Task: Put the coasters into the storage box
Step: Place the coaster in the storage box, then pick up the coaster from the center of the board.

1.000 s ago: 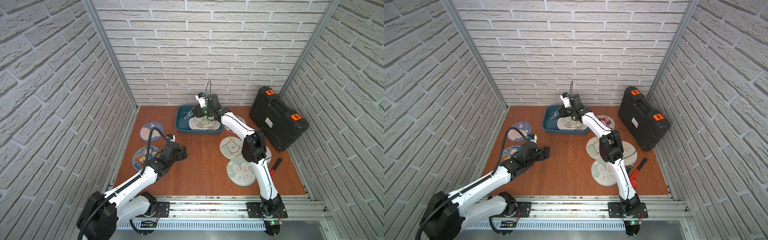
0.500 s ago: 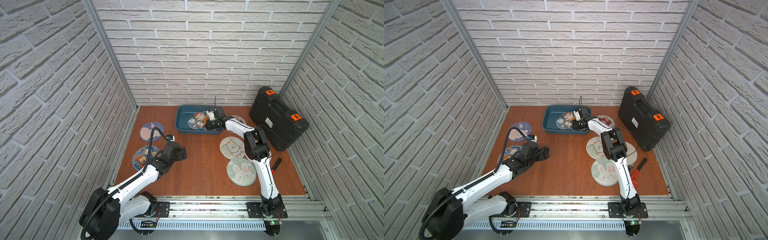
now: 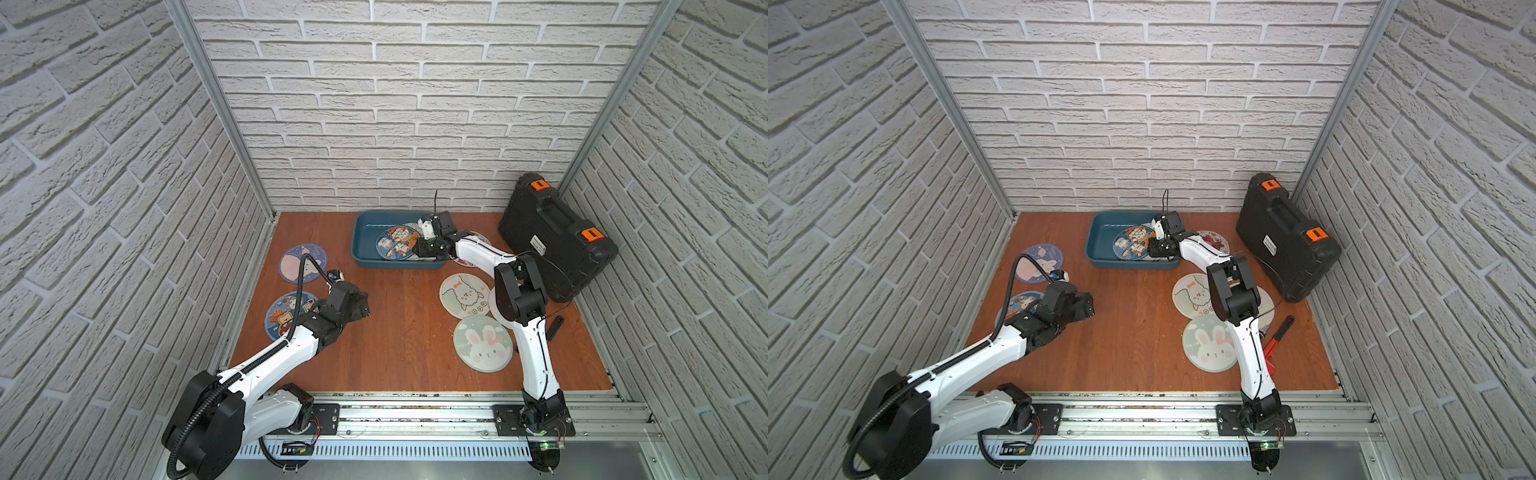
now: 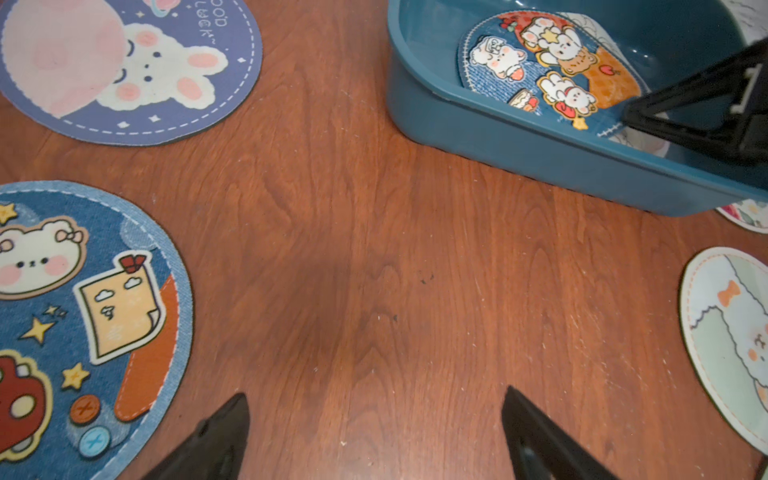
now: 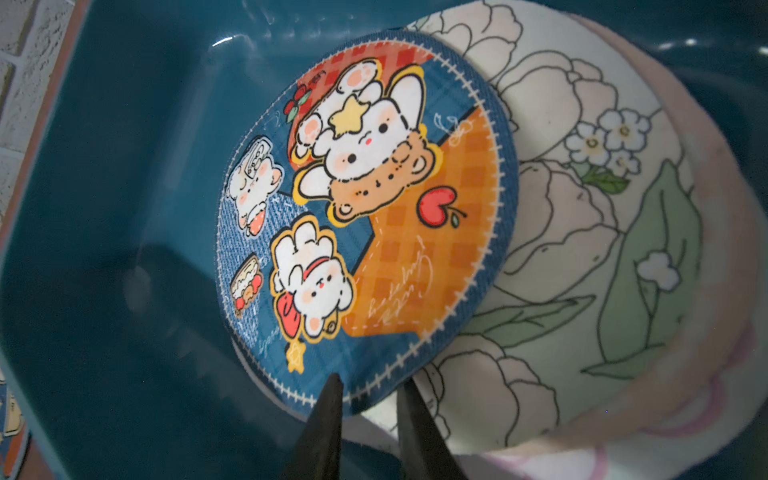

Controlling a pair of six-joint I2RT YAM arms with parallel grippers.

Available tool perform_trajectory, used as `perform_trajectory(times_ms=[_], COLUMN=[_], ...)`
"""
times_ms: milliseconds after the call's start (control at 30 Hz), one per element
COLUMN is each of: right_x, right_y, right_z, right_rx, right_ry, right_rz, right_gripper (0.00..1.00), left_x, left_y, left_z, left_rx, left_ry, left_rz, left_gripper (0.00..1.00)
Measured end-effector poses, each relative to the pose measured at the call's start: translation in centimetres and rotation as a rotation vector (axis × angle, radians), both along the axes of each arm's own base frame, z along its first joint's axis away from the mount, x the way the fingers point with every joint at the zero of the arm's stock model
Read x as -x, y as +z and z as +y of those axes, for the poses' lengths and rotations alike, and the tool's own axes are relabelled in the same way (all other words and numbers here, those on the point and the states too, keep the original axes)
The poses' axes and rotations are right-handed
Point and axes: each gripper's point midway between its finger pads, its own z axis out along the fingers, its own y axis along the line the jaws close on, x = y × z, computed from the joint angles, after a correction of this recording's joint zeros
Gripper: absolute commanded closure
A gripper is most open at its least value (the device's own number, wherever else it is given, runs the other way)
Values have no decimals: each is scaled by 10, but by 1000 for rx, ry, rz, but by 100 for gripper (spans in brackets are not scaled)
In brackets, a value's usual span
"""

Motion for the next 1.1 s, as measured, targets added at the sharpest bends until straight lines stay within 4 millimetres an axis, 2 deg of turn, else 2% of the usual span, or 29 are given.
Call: perform_trajectory(times_ms=[133, 300, 367, 400, 533, 633, 833, 1100], right_x=[11, 28, 35, 39, 57, 70, 94, 124], right_y=[15, 53, 70, 75, 96, 102, 94, 81], right_z=[-5, -8, -9, -9, -11, -10, -7, -8], right_rx=[0, -27, -45, -50, -72, -72, -28, 91], right_ry=[-1, 15, 25, 28, 49, 67, 98, 91], right_rz=[-10, -60, -90, -100, -135, -145, -132, -135], right_gripper=[56, 35, 6, 0, 0, 0, 0, 0], left_x=[1, 1, 0, -1, -9, -14, -14, -5], left_y=[-3, -5, -4, -3, 7, 11, 5, -22], left_z=[6, 19, 26, 29, 38, 45, 65, 96], left_rx=[-5, -22, -29, -31, -33, -36, -71, -141], left_ry=[30, 67, 90, 101, 138, 164, 242, 360], left_rz=[13, 31, 41, 44, 40, 47, 102, 230], left_gripper=[6, 6, 5, 5, 5, 5, 6, 6])
